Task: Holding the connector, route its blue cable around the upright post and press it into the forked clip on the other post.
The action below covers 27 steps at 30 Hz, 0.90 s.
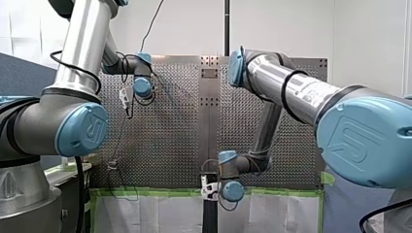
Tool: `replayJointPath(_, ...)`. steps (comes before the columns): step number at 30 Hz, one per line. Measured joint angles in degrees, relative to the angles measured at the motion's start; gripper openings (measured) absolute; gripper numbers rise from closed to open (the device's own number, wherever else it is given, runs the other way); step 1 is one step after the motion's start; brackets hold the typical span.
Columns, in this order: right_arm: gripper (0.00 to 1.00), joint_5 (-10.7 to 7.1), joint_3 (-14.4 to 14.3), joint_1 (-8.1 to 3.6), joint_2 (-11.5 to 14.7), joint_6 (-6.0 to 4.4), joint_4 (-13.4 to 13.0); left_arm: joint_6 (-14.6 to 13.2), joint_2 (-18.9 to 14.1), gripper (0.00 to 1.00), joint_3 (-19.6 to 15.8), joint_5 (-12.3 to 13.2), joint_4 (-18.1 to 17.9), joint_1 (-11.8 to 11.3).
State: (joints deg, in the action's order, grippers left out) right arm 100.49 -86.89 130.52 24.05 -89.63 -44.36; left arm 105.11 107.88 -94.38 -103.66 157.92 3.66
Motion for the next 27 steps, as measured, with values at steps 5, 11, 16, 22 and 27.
replayJointPath(5,0.0,0.37,-0.03,-1.35,-2.94,-0.09,-1.42,0.0,-0.01,1.0,0.0,-0.11,0.03,0.08)
replayJointPath(11,0.0,0.57,-0.03,-2.95,-6.42,-0.18,-3.48,0.0,-0.01,1.0,0.0,-0.4,0.03,0.2)
replayJointPath(16,0.0,0.59,-0.04,-4.05,-8.95,-0.22,-4.12,0.0,-0.01,1.0,0.0,-0.43,0.13,0.3)
replayJointPath(22,0.0,0.58,-0.03,-5.17,-11.26,-0.28,-5.24,-0.01,-0.01,1.0,0.0,-0.44,0.2,0.33)
replayJointPath(27,0.0,0.59,-0.02,-5.76,-12.03,-0.09,-5.81,-0.01,-0.01,1.0,-0.01,-0.44,0.21,0.34)
